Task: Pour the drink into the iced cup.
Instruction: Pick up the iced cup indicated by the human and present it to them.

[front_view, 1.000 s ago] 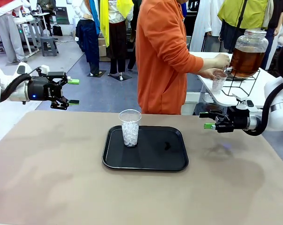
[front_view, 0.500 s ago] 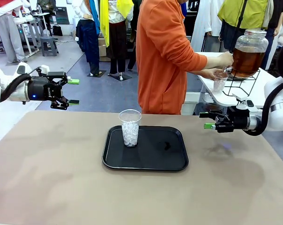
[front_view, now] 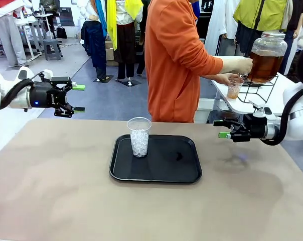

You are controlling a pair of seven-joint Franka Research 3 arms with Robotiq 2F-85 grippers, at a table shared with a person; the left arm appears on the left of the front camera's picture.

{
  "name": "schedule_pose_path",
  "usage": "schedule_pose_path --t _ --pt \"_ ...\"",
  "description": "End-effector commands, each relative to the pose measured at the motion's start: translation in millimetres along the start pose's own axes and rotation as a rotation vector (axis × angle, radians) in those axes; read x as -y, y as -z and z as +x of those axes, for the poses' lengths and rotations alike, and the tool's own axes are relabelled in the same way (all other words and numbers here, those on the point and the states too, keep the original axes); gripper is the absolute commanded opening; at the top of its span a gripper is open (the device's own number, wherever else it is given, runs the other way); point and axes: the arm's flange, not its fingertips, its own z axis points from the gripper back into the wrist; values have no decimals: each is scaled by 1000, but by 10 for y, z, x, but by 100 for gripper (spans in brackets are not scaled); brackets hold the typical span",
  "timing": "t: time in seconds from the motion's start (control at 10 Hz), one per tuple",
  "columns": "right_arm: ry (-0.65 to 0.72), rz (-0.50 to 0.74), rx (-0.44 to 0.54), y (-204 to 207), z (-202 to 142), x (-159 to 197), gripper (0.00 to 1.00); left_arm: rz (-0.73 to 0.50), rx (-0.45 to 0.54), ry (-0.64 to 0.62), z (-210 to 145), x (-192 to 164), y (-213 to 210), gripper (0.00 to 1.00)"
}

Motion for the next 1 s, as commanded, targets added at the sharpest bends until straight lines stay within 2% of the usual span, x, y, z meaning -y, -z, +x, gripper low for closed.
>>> schedule_pose_path --t 0.0,0.9 --pt "-2 1 3 15 31 3 100 -12 -1 13 -1 11 -5 100" --pt "-2 1 3 15 31 3 100 -12 -1 13 -1 11 -5 100"
